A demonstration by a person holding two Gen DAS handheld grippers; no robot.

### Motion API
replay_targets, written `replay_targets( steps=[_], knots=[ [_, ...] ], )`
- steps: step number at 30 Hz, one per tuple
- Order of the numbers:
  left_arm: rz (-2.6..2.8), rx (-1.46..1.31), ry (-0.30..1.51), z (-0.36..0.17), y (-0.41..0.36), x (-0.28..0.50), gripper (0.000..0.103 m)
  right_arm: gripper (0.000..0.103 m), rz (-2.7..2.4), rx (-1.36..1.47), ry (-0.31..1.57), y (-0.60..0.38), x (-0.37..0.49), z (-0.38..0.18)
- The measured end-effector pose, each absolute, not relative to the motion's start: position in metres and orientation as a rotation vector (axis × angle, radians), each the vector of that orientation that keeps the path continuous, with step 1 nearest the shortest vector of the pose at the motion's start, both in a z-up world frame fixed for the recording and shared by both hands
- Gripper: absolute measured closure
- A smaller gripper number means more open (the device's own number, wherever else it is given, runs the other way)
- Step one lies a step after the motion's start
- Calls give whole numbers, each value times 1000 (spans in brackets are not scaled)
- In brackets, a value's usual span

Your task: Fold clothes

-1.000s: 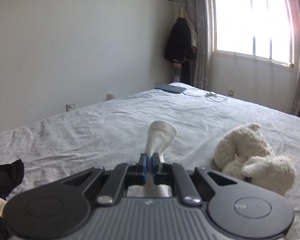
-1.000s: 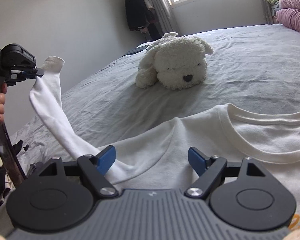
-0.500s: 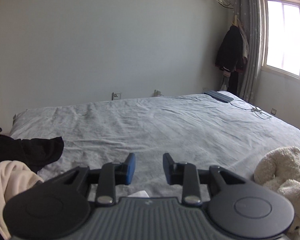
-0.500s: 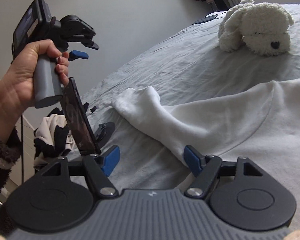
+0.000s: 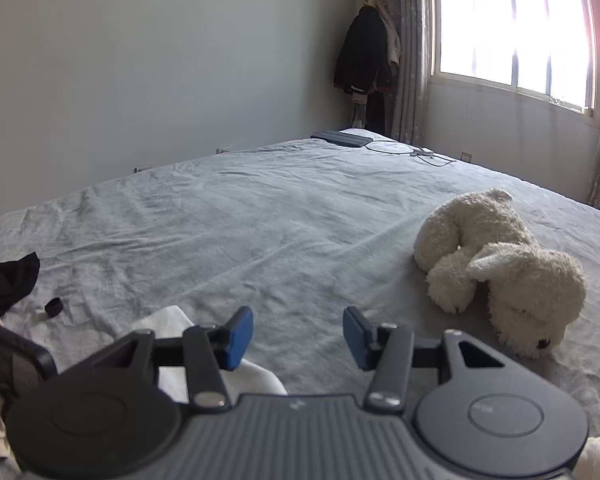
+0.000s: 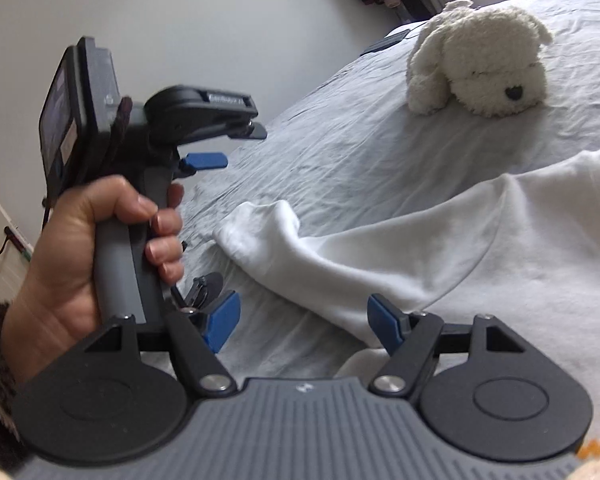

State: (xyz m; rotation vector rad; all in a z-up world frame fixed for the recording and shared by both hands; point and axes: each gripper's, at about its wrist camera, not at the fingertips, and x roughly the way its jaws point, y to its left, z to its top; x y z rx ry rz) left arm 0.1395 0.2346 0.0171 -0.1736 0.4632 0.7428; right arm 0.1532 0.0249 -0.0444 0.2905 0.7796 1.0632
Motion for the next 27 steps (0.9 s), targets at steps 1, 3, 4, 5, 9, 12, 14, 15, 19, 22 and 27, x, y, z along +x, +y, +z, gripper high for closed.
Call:
replay_targets(
  steps=[1, 3, 4, 5, 9, 12, 14, 15, 19, 22, 27],
  knots=[
    [741, -157, 465, 11, 229, 141, 52, 29, 1043, 291, 775, 22, 155, -44],
    [726, -134, 477, -3, 223, 142, 52, 29, 1003, 291, 766, 17, 159, -42],
    [721, -135, 486, -10, 223, 141, 52, 29, 986, 285, 758, 14, 160, -41],
    [717, -139, 495, -16, 224, 140, 52, 29, 968, 278, 748, 7, 159, -40],
    [694, -165, 525, -38, 237, 132, 80, 30, 884, 237, 731, 1, 162, -43],
    [670, -168, 546, -46, 246, 131, 85, 37, 830, 197, 731, 1, 161, -45],
    [663, -205, 548, -46, 254, 127, 88, 40, 801, 164, 733, 6, 165, -44],
    [660, -225, 548, -45, 258, 126, 88, 40, 789, 146, 737, 8, 168, -42],
    [650, -258, 540, -43, 262, 122, 88, 42, 752, 12, 719, 20, 183, -31],
    [643, -280, 550, -45, 266, 122, 88, 42, 745, -156, 680, 34, 197, -21],
    [640, -287, 551, -49, 267, 124, 88, 47, 830, -296, 666, 48, 227, -14]
  ],
)
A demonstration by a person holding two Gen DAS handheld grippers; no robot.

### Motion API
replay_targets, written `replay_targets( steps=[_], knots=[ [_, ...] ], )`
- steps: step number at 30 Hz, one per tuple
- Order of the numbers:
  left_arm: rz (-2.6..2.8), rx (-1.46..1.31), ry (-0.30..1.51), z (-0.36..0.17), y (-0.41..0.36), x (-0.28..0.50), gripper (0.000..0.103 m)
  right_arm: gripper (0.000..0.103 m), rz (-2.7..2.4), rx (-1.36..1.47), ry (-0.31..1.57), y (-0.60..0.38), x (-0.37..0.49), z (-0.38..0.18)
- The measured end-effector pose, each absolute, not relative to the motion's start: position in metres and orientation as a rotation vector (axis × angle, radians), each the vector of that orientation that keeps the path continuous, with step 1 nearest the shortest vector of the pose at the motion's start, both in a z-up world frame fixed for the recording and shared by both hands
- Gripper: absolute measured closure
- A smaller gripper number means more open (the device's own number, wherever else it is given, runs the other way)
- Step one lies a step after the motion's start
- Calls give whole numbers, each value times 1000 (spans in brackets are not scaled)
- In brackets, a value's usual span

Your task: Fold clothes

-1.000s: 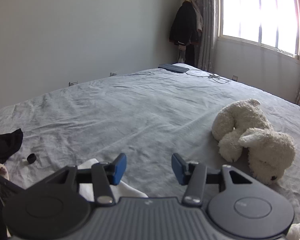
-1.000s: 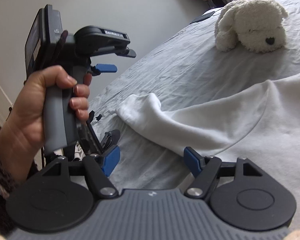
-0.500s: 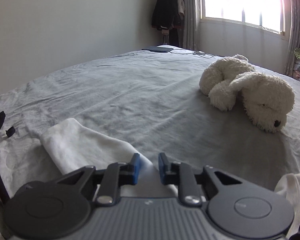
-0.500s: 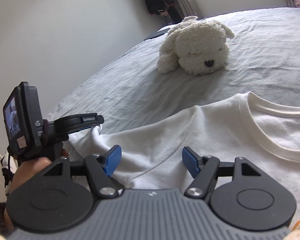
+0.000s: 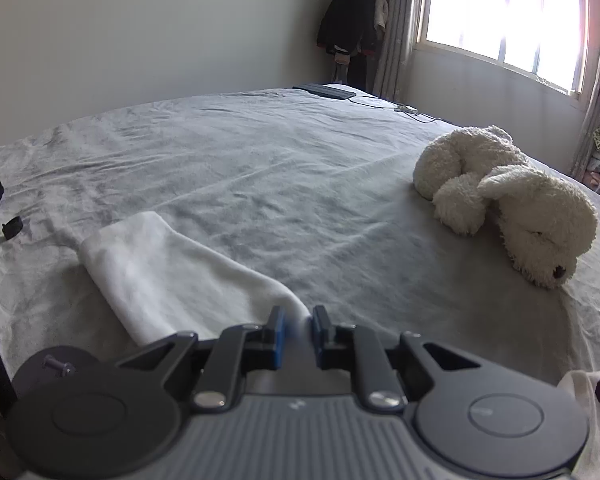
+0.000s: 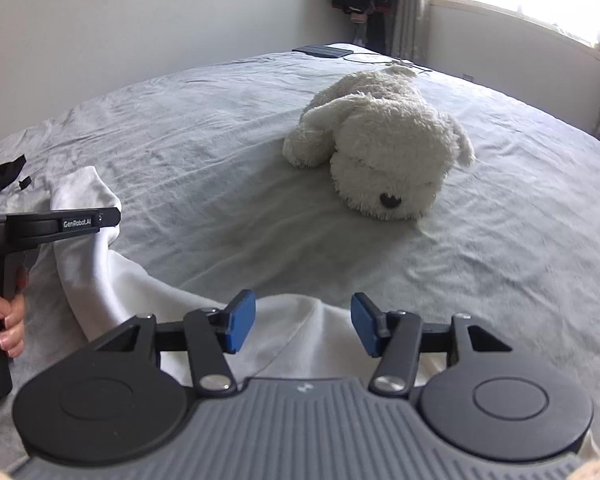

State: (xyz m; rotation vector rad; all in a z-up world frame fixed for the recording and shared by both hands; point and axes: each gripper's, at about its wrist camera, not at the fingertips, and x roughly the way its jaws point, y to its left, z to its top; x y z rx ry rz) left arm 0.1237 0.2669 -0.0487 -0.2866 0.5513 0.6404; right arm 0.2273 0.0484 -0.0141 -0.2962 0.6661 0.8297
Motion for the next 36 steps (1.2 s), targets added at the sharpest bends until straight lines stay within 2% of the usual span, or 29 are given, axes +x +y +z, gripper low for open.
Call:
replay_targets(
  steps=[4, 6, 8, 10, 13, 16, 26, 31, 36],
  knots=[
    [638, -289, 552, -51, 268, 125, 88, 47, 873, -316, 697, 56, 241, -30],
    [634, -293, 549, -51, 269, 126, 88, 52, 862, -321, 703, 58, 243, -41],
    [630, -294, 547, -50, 269, 126, 88, 66, 871, -291, 679, 57, 239, -50],
    [624, -294, 544, -48, 268, 125, 88, 73, 882, -240, 630, 50, 231, -56],
    [595, -323, 523, -41, 268, 123, 88, 92, 890, -174, 607, 40, 232, -57],
    [572, -368, 522, -33, 270, 128, 88, 93, 903, -116, 610, 31, 238, -54],
    [665, -372, 739, -11, 291, 171, 87, 93, 915, -56, 603, 25, 239, -52],
    [727, -393, 862, -21, 312, 189, 87, 93, 913, -48, 601, 25, 238, -52],
    [769, -434, 870, -27, 322, 198, 88, 93, 915, -44, 600, 24, 238, -51]
  ],
)
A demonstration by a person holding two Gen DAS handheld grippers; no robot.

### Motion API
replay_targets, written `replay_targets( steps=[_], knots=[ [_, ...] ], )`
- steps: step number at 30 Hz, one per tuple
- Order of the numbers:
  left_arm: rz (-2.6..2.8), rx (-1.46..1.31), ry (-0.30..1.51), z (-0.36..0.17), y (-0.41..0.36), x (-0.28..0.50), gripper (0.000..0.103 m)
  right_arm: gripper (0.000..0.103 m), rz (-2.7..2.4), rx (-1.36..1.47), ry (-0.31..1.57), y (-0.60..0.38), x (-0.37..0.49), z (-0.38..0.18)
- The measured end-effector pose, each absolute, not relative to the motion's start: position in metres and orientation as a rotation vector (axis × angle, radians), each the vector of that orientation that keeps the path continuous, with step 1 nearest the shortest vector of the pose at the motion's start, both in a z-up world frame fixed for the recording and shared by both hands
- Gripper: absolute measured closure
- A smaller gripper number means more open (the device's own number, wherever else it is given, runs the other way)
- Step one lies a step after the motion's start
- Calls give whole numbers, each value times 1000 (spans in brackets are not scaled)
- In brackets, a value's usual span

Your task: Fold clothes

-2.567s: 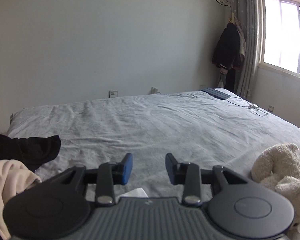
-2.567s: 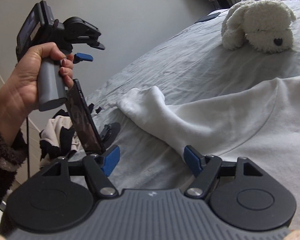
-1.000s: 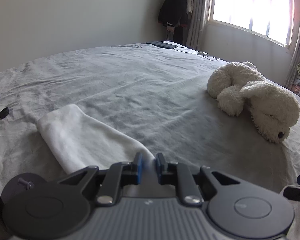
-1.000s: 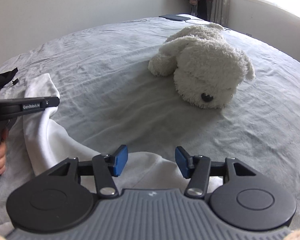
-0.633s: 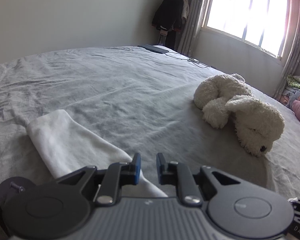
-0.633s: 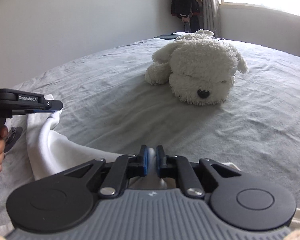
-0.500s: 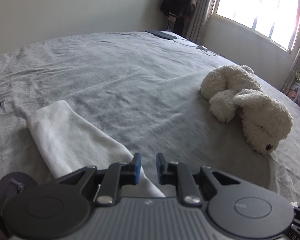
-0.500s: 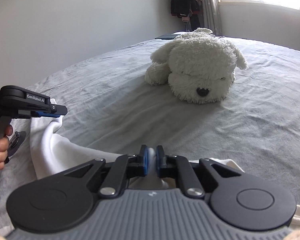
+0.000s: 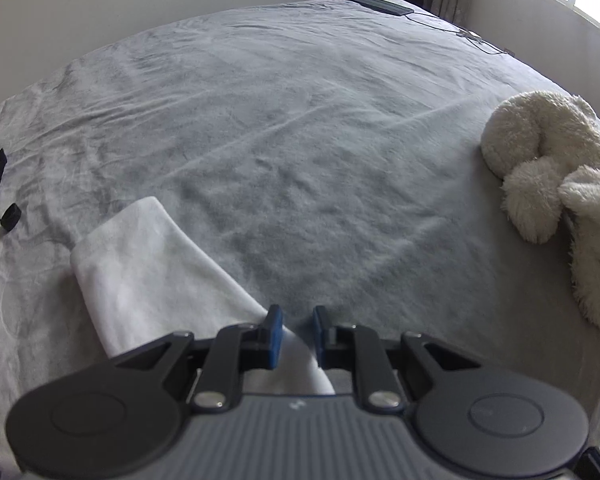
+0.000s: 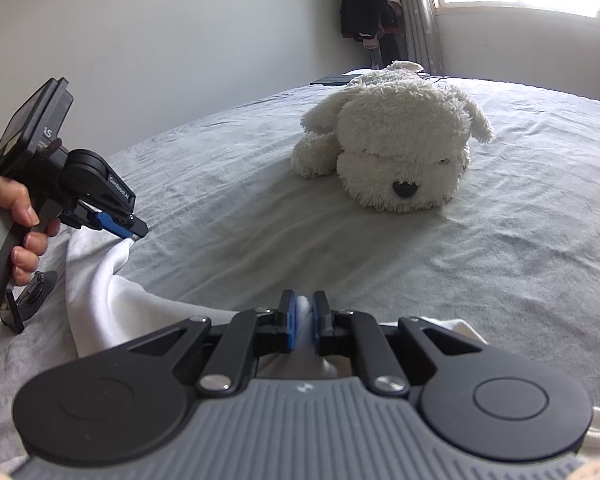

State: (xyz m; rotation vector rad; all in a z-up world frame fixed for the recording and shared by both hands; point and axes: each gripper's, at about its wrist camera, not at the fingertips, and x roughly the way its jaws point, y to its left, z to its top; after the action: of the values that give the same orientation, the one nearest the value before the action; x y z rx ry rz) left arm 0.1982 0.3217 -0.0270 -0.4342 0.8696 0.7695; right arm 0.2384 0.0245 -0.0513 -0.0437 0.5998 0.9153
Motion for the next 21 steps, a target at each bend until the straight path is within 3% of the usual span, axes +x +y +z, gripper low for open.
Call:
replay_targets(
  steps=[8, 10, 14, 15, 16, 21],
  knots=[
    [835, -429, 904, -20, 320, 203, 82, 92, 918, -45, 610, 24, 240, -53],
    [854, -402, 915, -22, 321, 202, 73, 90, 919, -43, 617, 24, 241, -53],
    [851, -393, 937, -31, 326, 203, 71, 86, 918, -43, 627, 25, 241, -55],
    [860, -388, 929, -31, 326, 203, 77, 86, 919, -45, 628, 25, 241, -55],
    [872, -385, 919, -31, 326, 202, 99, 88, 919, -43, 628, 25, 241, -56],
    [919, -436, 778, -33, 326, 184, 102, 93, 918, 0, 585, 16, 239, -51]
  ],
)
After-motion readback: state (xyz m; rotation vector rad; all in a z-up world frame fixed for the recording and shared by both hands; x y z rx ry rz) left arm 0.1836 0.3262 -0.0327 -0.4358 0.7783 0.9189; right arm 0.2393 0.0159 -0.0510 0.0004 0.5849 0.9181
